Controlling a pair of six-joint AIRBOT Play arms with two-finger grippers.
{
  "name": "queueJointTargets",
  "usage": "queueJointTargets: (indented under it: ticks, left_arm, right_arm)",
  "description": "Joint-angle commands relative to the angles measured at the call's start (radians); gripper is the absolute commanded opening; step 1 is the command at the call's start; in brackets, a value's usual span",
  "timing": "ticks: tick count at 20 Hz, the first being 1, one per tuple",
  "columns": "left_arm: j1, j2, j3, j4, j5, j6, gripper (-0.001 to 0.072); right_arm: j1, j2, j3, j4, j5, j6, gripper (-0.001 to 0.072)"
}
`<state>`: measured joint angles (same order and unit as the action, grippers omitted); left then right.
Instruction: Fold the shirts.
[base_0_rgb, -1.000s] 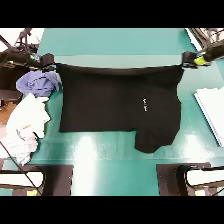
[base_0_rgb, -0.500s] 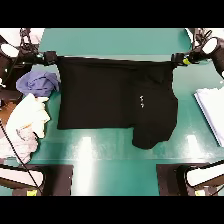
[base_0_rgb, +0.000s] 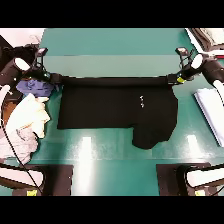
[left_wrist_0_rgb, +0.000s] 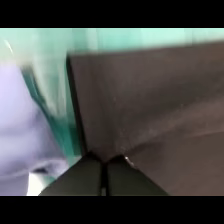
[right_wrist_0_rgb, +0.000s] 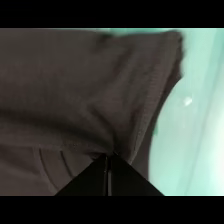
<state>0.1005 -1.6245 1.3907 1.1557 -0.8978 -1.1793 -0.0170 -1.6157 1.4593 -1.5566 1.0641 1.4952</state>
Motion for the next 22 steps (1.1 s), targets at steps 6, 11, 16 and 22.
queueJointTargets:
  ticks: [6,11,16,22]
  left_arm:
    - [0.007,0.001,-0.025,0.016,-0.175,-0.023,0.0542]
    - [0.086,0.082,-0.013,0.006,-0.424,-0.044,0.0539]
    - [0.103,0.259,-0.335,-0.074,-0.433,-0.053,0.0539]
    - [0.106,0.348,-0.589,-0.045,-0.339,-0.106,0.0539]
  right_arm:
    - [-0.008,0.018,-0.018,0.118,0.148,-0.002,0.041]
    - [-0.101,0.183,-0.088,0.318,0.29,-0.06,0.0409]
    - [-0.22,0.373,-0.328,0.494,0.319,-0.129,0.0408]
    - [-0.282,0.502,-0.497,0.544,0.308,-0.17,0.0408]
